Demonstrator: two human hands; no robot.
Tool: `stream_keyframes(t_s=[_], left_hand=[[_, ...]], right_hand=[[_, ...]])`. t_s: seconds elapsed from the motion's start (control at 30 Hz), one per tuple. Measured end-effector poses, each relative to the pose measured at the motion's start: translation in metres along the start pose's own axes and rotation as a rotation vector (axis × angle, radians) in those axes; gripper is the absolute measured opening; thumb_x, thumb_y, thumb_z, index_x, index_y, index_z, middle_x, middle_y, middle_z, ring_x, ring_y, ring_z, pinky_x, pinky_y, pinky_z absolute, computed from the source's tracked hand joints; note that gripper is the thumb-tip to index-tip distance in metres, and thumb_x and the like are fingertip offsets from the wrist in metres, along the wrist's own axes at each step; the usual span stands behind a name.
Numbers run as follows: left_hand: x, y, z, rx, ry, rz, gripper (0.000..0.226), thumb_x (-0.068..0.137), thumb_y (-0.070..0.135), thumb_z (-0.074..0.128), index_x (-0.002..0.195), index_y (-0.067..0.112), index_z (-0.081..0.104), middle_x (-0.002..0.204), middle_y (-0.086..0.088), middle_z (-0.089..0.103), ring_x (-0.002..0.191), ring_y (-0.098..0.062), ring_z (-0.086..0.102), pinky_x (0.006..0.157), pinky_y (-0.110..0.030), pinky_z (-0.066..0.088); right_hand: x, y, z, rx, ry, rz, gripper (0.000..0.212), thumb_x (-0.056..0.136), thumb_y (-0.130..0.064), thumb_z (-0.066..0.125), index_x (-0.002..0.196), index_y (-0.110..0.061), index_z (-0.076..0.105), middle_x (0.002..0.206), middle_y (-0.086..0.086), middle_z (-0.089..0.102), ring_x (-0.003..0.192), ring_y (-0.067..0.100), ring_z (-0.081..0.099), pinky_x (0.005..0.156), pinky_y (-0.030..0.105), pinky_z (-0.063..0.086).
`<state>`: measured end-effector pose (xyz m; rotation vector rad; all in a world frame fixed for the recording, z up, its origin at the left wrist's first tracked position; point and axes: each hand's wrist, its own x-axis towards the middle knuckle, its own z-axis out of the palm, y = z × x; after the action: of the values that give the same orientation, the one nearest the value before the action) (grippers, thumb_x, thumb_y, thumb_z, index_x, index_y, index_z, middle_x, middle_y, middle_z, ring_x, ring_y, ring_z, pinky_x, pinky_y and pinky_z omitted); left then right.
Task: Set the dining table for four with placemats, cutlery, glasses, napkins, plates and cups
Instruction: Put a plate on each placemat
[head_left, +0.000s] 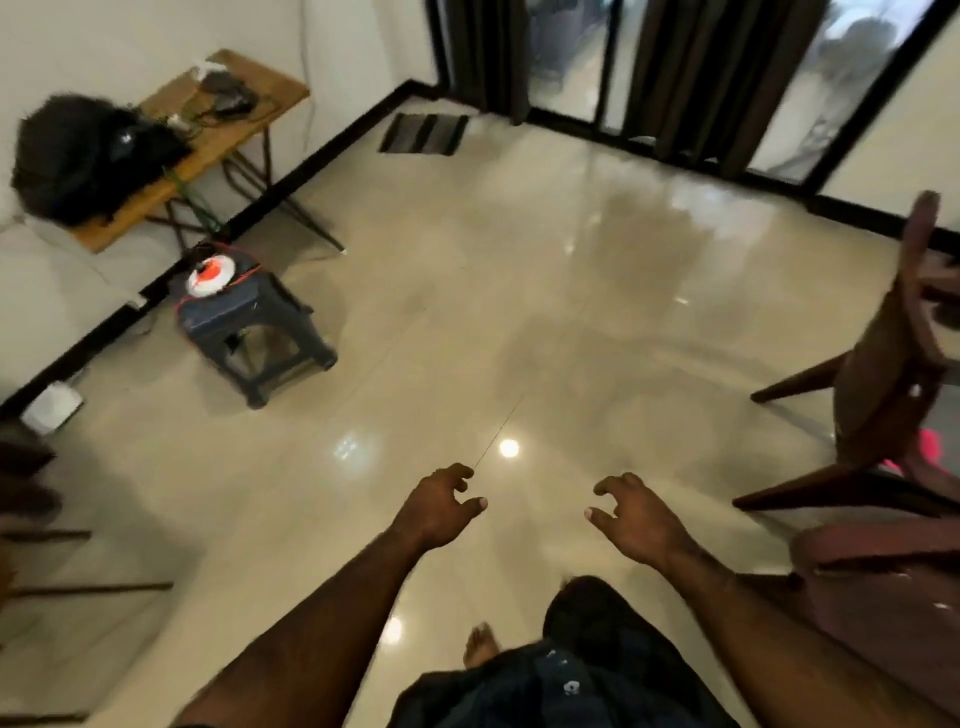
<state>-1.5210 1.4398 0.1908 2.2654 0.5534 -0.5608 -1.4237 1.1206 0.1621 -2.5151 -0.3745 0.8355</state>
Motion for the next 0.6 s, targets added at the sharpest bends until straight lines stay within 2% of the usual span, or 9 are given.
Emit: stream_keyframes(t_s=[0.13, 0.27, 0.47, 0.6], left_hand=[[0.106, 0.054, -0.033, 0.019, -0.058, 0.071, 0.055, 0.089, 0.051, 0.077, 0.138, 0.033, 0.059, 0.123, 0.008, 0.065, 0.101, -0.015, 0.069, 0.092, -0.038, 0.058], [0.201, 0.115, -0.048, 0.030, -0.094, 0.094, 0.053, 0.088, 0.050, 0.079, 0.135, 0.032, 0.061, 0.121, 0.008, 0.066, 0.099, -0.015, 0.070, 0.091, -0.040, 0.059], [0.325, 0.242, -0.075, 0.048, -0.119, 0.183, 0.050, 0.091, 0.045, 0.079, 0.136, 0.030, 0.061, 0.121, 0.006, 0.067, 0.094, -0.012, 0.070, 0.088, -0.037, 0.059], [0.403, 0.322, -0.089, 0.060, -0.158, 0.237, 0.050, 0.091, 0.043, 0.079, 0.136, 0.030, 0.061, 0.120, 0.007, 0.067, 0.096, -0.013, 0.070, 0.088, -0.036, 0.059]], right_hand=[[0.050, 0.035, -0.025, 0.072, 0.032, 0.134, 0.044, 0.092, -0.050, 0.070, 0.130, -0.028, 0.062, 0.129, -0.002, 0.053, 0.099, 0.019, 0.067, 0.092, 0.035, 0.055], [0.109, 0.070, -0.059, 0.101, 0.036, 0.226, 0.042, 0.093, -0.050, 0.070, 0.128, -0.028, 0.063, 0.128, -0.001, 0.054, 0.095, 0.016, 0.066, 0.090, 0.031, 0.051], [0.210, 0.098, -0.176, 0.130, 0.037, 0.236, 0.044, 0.093, -0.058, 0.066, 0.126, -0.031, 0.060, 0.128, -0.005, 0.050, 0.093, 0.012, 0.061, 0.090, 0.031, 0.051], [0.275, 0.109, -0.270, 0.177, 0.175, 0.254, 0.044, 0.093, -0.059, 0.066, 0.128, -0.032, 0.060, 0.127, -0.010, 0.049, 0.096, 0.013, 0.065, 0.090, 0.032, 0.053]])
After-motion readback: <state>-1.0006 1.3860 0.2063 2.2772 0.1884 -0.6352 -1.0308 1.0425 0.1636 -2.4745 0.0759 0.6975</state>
